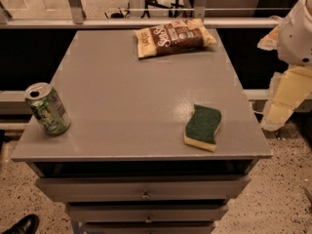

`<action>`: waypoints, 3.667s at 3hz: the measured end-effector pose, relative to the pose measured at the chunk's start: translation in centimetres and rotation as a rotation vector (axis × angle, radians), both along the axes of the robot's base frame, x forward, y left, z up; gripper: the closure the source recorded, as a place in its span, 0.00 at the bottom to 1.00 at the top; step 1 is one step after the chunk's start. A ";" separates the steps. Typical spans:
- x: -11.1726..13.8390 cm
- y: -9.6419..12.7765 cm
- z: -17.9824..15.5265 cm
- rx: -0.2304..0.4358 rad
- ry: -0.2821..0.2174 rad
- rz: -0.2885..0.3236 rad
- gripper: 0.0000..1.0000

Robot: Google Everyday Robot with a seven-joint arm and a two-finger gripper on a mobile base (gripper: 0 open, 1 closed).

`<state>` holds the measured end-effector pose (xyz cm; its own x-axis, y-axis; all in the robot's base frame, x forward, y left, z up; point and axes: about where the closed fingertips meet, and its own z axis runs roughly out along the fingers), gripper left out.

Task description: Pick sponge

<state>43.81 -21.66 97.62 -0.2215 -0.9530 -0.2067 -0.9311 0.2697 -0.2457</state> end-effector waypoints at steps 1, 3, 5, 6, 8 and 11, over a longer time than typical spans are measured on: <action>0.1 0.2 -0.1 0.004 0.002 -0.008 0.00; 3.6 5.4 -4.3 0.129 0.082 -0.208 0.00; 2.7 10.0 -8.6 0.225 0.133 -0.417 0.00; 1.7 10.4 -10.7 0.227 0.138 -0.464 0.00; 1.6 8.7 -13.6 0.204 0.109 -0.472 0.00; 2.3 5.9 -14.9 0.214 0.116 -0.506 0.61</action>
Offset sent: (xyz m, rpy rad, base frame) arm 0.0495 0.0553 -0.0489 0.1522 0.1058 -0.2825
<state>46.15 -15.72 82.73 -0.6730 -0.6614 -0.3311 -0.6902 0.7225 -0.0403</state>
